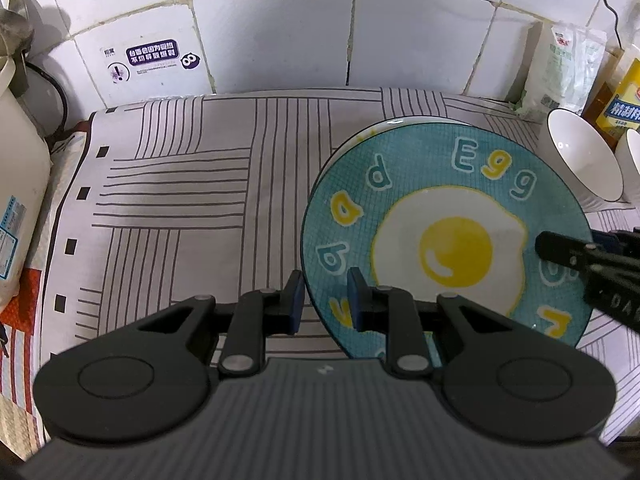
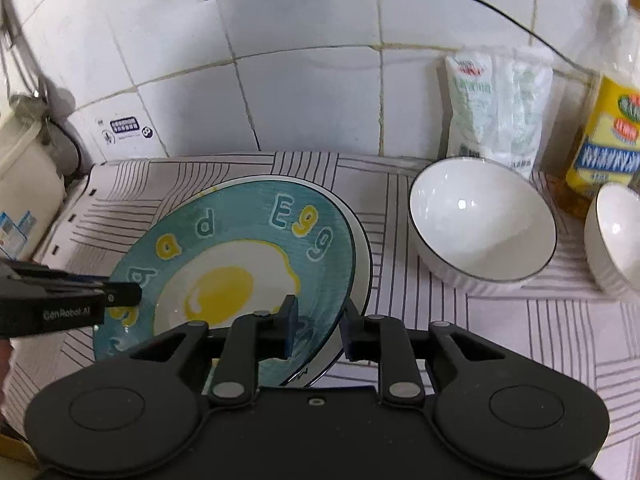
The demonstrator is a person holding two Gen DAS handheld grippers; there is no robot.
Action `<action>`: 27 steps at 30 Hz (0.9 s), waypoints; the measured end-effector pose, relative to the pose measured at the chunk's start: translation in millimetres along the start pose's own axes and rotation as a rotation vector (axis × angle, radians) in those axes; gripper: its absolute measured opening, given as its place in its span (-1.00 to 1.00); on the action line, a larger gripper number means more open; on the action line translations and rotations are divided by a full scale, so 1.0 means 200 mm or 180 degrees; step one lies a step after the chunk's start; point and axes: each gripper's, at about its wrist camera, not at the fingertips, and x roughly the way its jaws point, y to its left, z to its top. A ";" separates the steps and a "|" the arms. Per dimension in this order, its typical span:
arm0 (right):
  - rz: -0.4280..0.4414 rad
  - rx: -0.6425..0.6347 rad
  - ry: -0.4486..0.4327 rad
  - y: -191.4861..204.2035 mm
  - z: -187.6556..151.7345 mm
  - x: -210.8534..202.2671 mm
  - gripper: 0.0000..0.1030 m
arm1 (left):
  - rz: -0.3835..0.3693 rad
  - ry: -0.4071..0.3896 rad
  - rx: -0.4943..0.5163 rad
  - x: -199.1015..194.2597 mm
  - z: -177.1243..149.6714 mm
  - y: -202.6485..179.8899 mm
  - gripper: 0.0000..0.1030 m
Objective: Organize plates and bowls
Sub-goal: 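Lower the blue egg plate onto the white sun plate, open right gripper, then move the left gripper toward the white bowl beside the stove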
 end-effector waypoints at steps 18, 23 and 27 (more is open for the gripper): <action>-0.0124 0.0235 -0.0357 -0.08 -0.06 -0.17 -0.39 | -0.0097 0.0116 0.0014 -0.07 0.00 -0.04 -0.58; -0.0128 0.0267 -0.0416 -0.12 -0.08 -0.31 -0.39 | -0.0229 0.0142 0.0081 -0.18 -0.02 -0.10 -0.57; -0.0140 0.0248 -0.0478 -0.15 -0.12 -0.46 -0.39 | -0.0311 0.0135 0.0265 -0.31 -0.03 -0.17 -0.51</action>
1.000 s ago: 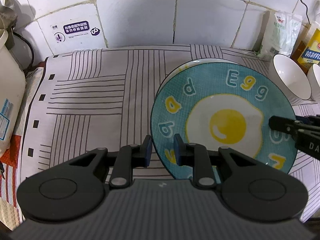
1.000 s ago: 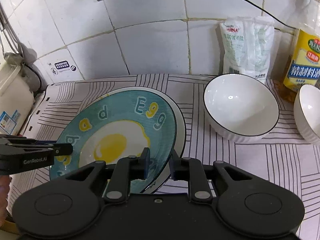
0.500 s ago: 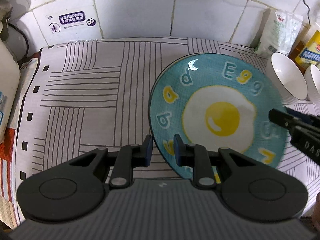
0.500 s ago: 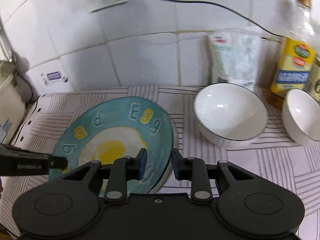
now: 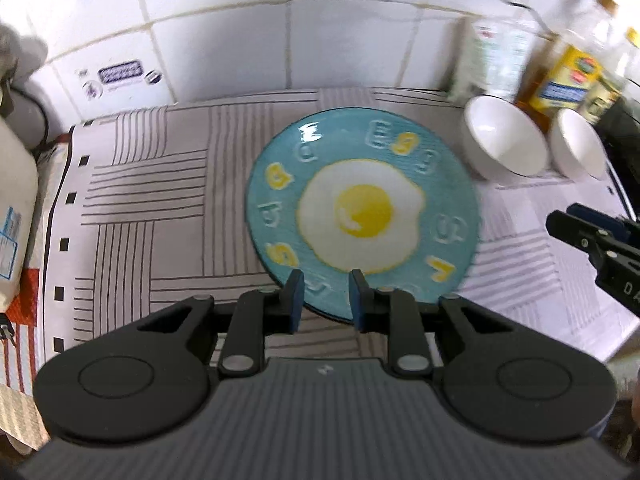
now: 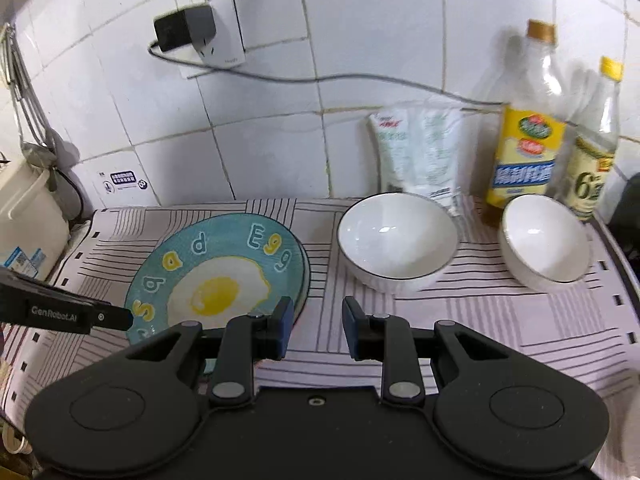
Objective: Organize plates and bowls
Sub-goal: 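Move the left gripper toward the white bowl beside the stove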
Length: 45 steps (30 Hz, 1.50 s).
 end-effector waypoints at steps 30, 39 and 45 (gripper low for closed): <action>-0.0503 0.0014 -0.0490 -0.43 -0.40 -0.87 0.38 | -0.0779 -0.0294 0.0827 -0.50 -0.14 -0.81 0.50; -0.0679 0.0256 -0.0340 -0.62 -0.56 -0.80 0.40 | -0.0820 -0.0082 0.0906 -0.33 -0.16 -0.97 0.53; -0.0921 0.0339 -0.0327 -0.76 -0.63 -0.74 0.42 | -0.0877 -0.0049 0.0952 -0.18 -0.14 -1.08 0.54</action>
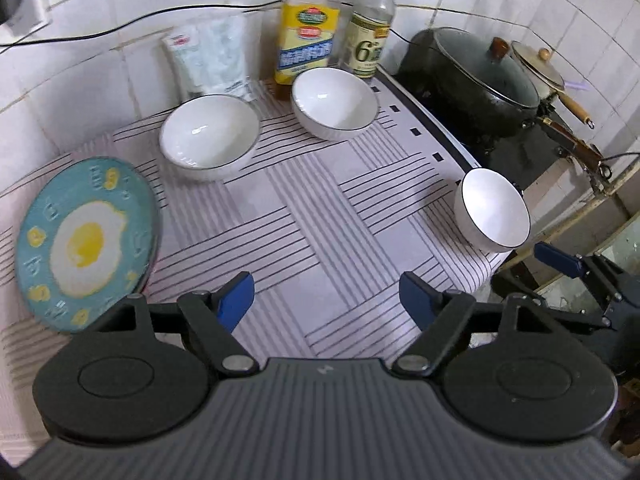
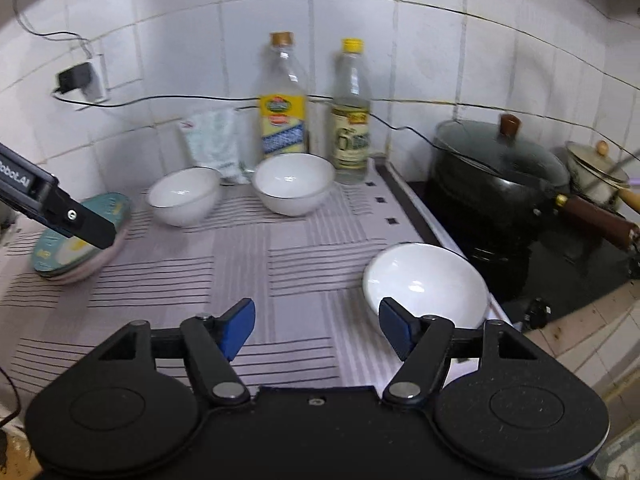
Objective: Organize plates and bowls
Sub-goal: 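Move the left gripper toward the white bowl beside the stove, then grasp the white bowl rim with the left gripper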
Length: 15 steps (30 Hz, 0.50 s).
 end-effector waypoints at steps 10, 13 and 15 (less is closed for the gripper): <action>-0.0444 0.0099 0.0071 -0.23 -0.08 0.10 0.47 | -0.0206 -0.0025 0.0091 0.30 0.05 -0.21 0.54; -0.0539 0.0047 0.0082 -0.25 -0.13 0.13 0.75 | -0.0348 -0.0110 0.0011 0.36 0.07 -0.27 0.54; -0.0533 0.0034 0.0041 -0.25 -0.16 0.15 0.76 | -0.0420 -0.0163 -0.0048 0.41 0.08 -0.31 0.54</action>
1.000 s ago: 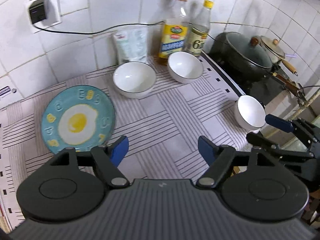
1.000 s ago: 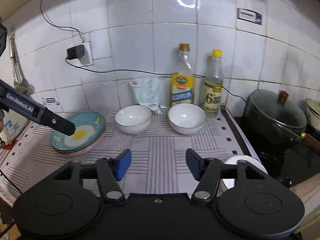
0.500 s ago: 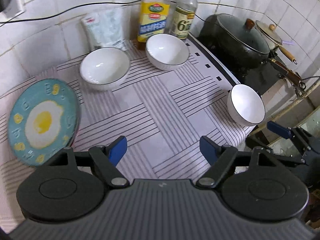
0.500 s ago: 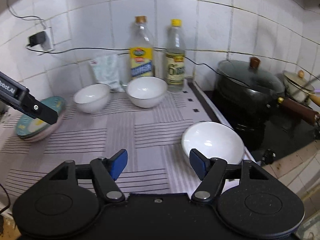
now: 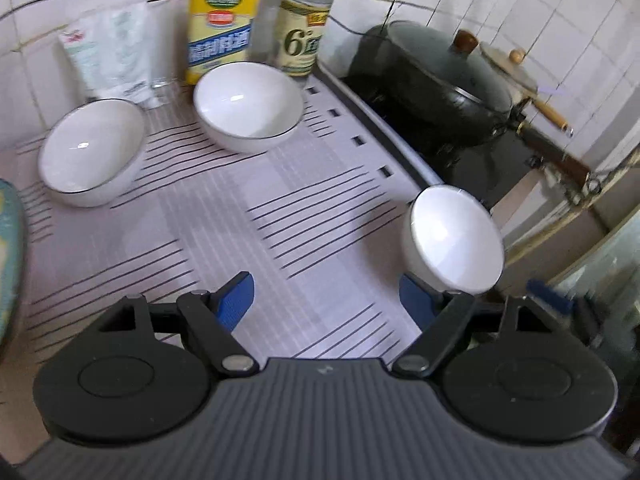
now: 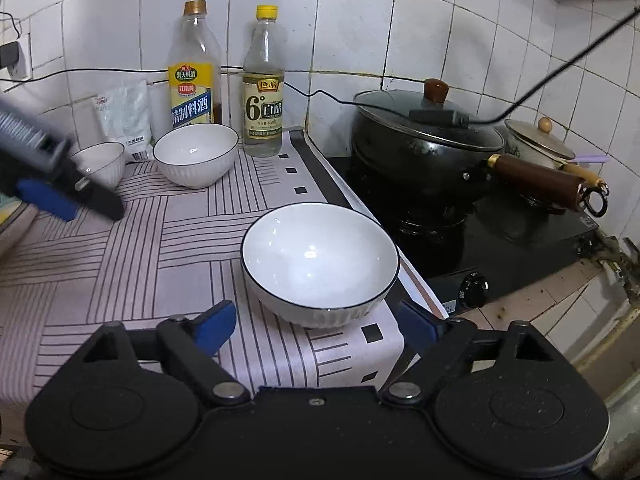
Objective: Organize plates and bowls
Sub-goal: 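Grasp the white bowl rim with the left gripper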
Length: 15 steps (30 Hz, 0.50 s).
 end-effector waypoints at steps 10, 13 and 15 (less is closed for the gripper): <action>-0.0058 0.0238 -0.0161 -0.03 -0.13 0.26 0.77 | -0.0400 0.0185 -0.0341 0.35 0.02 -0.10 0.40; -0.0002 0.0164 -0.0138 -0.03 -0.15 0.34 0.77 | -0.0409 0.0231 -0.0339 0.44 0.03 -0.14 0.25; 0.0006 0.0177 -0.0208 -0.04 -0.16 0.36 0.77 | -0.0407 0.0222 -0.0333 0.48 0.03 -0.16 0.16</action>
